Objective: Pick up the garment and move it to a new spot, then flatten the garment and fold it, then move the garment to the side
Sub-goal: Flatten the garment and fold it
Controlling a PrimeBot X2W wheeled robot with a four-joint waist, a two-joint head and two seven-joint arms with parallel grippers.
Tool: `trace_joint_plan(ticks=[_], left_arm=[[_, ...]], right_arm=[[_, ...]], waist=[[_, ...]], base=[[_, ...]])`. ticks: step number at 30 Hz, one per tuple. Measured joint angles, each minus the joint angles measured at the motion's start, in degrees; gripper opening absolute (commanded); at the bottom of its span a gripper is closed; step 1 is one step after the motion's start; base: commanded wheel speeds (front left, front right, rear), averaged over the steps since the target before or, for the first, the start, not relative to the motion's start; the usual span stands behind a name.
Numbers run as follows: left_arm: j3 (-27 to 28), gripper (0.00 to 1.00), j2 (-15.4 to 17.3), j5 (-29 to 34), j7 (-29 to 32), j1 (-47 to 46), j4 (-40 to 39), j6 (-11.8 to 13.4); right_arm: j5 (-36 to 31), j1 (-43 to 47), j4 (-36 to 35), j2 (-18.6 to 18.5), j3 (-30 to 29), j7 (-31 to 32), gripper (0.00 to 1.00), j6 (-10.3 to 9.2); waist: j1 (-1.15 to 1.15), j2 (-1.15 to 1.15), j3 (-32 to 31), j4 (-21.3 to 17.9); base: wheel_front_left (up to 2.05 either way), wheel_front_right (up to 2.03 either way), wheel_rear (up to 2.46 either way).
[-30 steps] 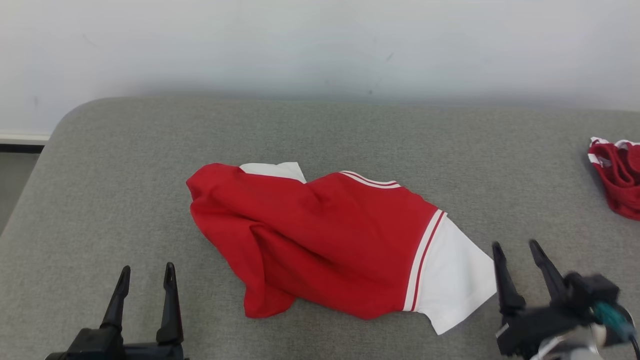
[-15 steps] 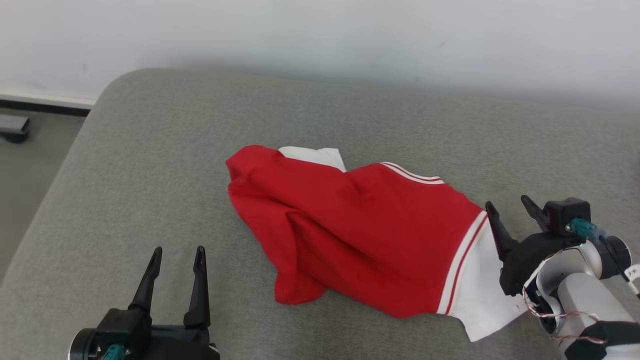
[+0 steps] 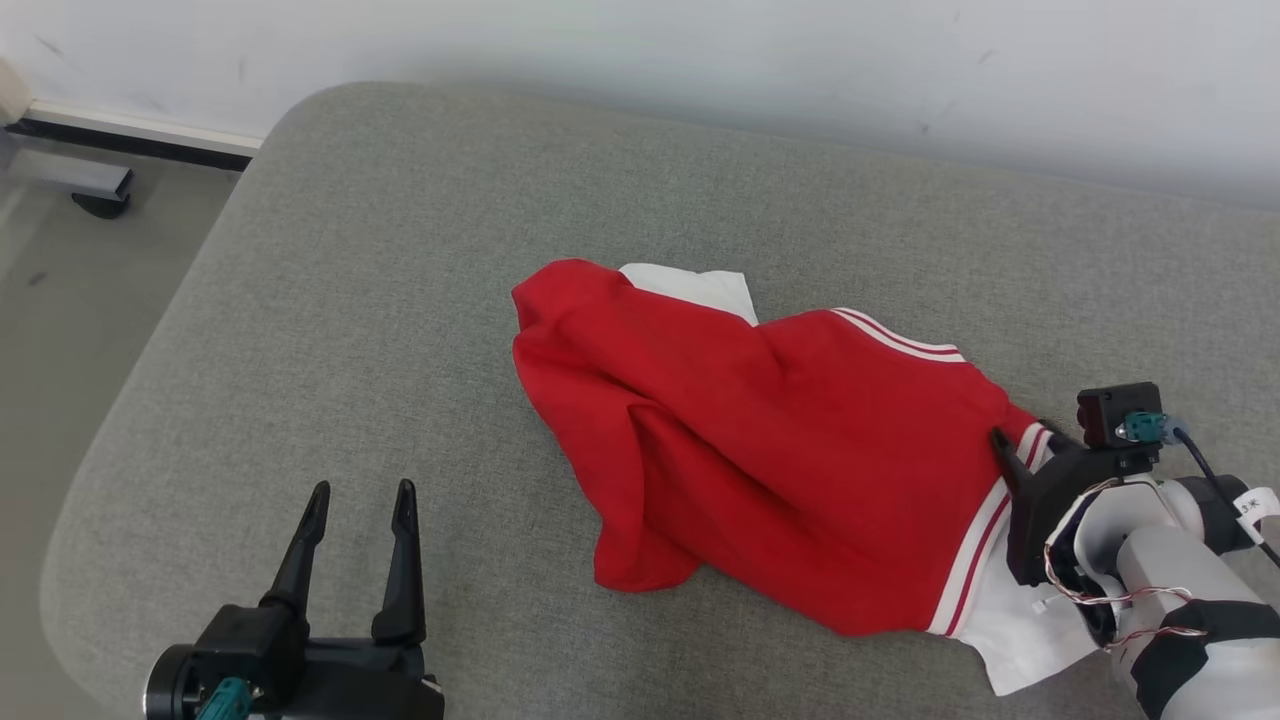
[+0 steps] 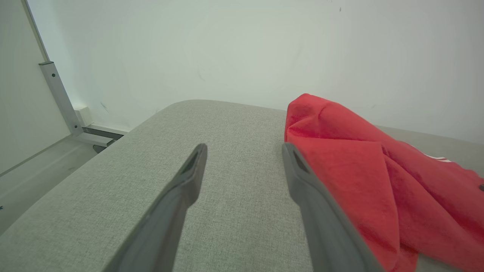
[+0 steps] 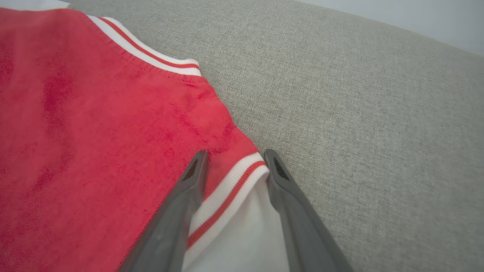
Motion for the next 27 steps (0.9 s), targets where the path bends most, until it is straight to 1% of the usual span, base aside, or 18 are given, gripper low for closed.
trace_joint_plan(ticks=[3,8,12,16,21,24,27], left_arm=[[0.37,1.00,-0.01,-0.09,0.00,0.04,0.20,0.04],[1.02,1.00,-0.02,-0.08,0.00,0.85,0.66,0.02],[1.43,1.00,-0.02,-0.07,0.00,2.14,0.73,0.02],[1.81,1.00,-0.03,0.07,0.00,3.44,0.80,0.12],[2.00,1.00,-0.02,0.09,0.00,4.48,0.90,0.29],[1.99,1.00,-0.03,0.09,0.00,4.63,0.88,0.25],[1.94,1.00,-0.03,0.07,0.00,4.61,0.92,0.19]], right_arm=[[1.67,-0.46,1.09,0.46,0.91,-1.04,0.00,0.00],[4.17,0.29,1.01,-0.15,1.86,-5.53,0.00,0.00],[6.09,2.96,-1.01,-1.43,2.44,-8.64,0.00,0.00],[8.33,6.82,-4.49,-2.59,2.00,-10.28,0.00,0.00],[10.32,13.52,-11.54,-4.12,-0.84,-10.53,0.00,0.00],[10.78,17.98,-17.28,-4.94,-4.70,-9.56,0.00,0.00],[9.81,23.18,-23.54,-5.17,-10.28,-7.44,0.00,0.00]], waist=[[0.00,0.00,-0.24,-0.22],[0.00,0.00,-1.48,-1.71],[-0.01,0.00,-2.81,-3.54],[-0.01,0.00,-4.04,-5.81],[-0.01,0.00,-5.50,-8.79],[-0.02,0.00,-6.08,-10.42],[-0.01,0.00,-6.34,-11.69]], base=[[0.00,0.00,0.00],[0.00,0.00,0.00],[0.00,0.00,0.00],[0.00,0.00,0.00],[0.00,0.00,0.00],[0.00,0.00,0.00],[0.00,0.00,0.00]])
